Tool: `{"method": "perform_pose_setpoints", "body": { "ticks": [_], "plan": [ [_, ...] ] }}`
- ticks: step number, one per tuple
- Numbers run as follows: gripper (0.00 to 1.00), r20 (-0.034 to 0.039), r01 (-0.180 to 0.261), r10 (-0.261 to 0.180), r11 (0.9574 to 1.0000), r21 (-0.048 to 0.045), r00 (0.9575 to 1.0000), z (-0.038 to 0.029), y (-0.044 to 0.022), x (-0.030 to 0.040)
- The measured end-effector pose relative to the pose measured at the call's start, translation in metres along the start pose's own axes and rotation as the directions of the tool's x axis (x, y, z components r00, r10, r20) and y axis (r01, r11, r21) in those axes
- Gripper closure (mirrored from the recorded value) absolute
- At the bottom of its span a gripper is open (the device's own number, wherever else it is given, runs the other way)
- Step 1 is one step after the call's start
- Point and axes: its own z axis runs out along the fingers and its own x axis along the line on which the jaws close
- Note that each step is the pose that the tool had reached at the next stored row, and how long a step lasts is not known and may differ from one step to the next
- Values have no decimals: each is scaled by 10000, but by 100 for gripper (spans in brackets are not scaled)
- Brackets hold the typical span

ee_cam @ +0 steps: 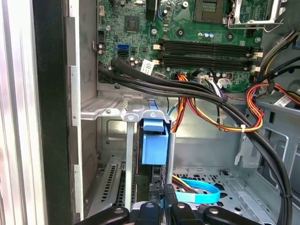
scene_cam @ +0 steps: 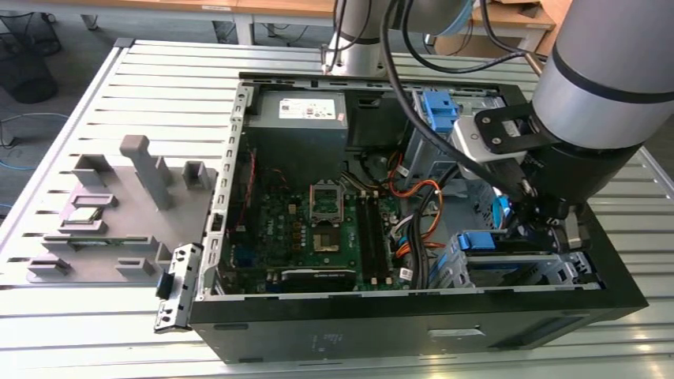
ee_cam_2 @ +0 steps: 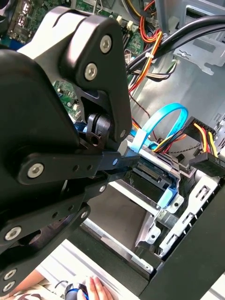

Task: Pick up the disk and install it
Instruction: 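Insert the first disk wire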

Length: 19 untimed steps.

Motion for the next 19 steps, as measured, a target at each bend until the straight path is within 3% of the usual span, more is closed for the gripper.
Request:
{"method": "perform_pose_setpoints", "body": {
  "ticks": [19],
  "plan": [
    [84, 0, -19, 19, 10000, 2, 10000, 25, 6, 1]
  ]
}}
